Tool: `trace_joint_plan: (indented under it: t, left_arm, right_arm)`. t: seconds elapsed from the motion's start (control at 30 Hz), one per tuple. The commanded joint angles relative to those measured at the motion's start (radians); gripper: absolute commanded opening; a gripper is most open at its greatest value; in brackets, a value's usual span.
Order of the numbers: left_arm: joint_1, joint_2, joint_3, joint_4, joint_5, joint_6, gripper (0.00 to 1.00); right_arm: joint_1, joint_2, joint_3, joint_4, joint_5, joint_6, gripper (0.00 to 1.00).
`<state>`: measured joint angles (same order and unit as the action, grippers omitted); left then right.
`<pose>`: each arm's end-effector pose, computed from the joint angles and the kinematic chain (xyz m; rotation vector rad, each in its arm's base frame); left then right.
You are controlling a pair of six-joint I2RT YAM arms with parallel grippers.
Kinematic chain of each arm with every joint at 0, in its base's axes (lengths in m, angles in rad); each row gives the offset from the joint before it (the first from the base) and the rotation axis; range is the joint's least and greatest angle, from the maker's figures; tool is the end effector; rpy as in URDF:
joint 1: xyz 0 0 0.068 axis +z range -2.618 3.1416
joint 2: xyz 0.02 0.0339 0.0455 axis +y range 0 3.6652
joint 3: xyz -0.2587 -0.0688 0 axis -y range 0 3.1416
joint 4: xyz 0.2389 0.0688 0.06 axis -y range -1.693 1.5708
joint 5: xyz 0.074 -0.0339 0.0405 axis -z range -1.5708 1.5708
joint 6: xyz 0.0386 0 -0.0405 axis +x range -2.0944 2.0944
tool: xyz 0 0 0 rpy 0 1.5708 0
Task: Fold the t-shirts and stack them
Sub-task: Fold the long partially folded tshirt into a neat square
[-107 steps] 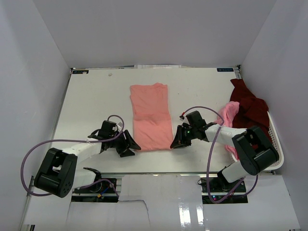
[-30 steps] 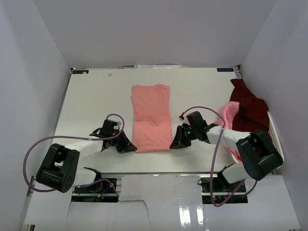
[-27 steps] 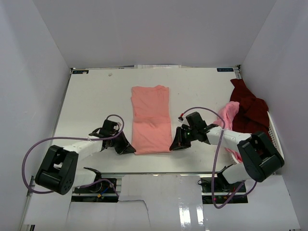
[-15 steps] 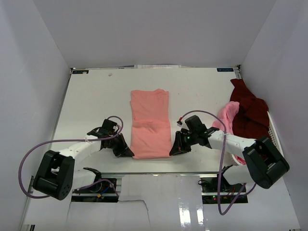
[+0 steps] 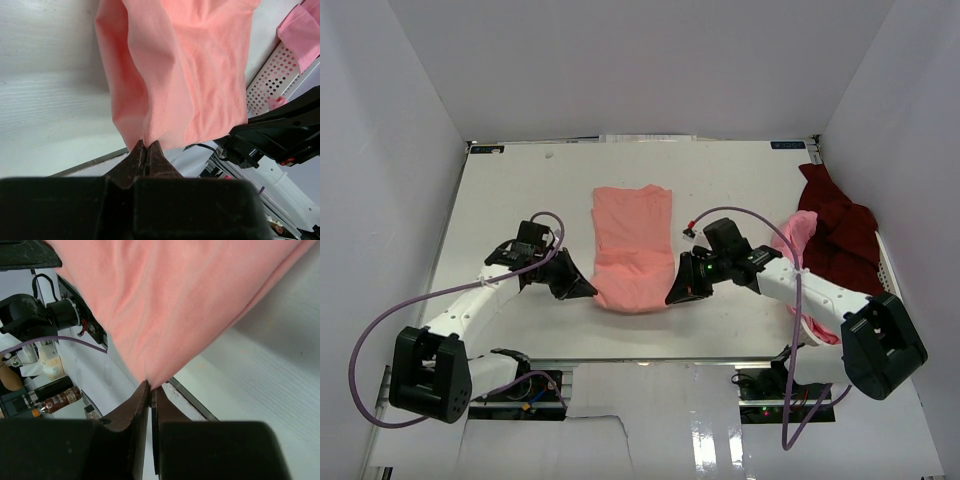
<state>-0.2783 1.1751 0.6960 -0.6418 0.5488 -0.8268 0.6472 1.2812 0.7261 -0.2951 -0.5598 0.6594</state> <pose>0.1930 -0.0761 0.1990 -0.5989 2.8107 -1.0316 0.1880 0.1678 0.2063 -0.2698 2.6420 1.2073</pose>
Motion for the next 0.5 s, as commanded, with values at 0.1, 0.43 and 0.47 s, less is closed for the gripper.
trace_joint_plan:
  t: [0.1,0.43,0.47]
  left_arm:
    - [0.073,0.004,0.086,-0.053,0.048,0.057,0.00]
    - [0.108,0.104,0.309,-0.094,0.062,0.084,0.00]
    - [0.114,0.122,0.336,-0.094,0.072,0.084,0.00]
  right_arm:
    - [-0.018,0.050,0.162,-0.064,-0.026,-0.073,0.08]
    - [-0.049,0.159,0.410,-0.165,-0.028,-0.141,0.08]
    - [-0.055,0.174,0.421,-0.167,-0.035,-0.145,0.08]
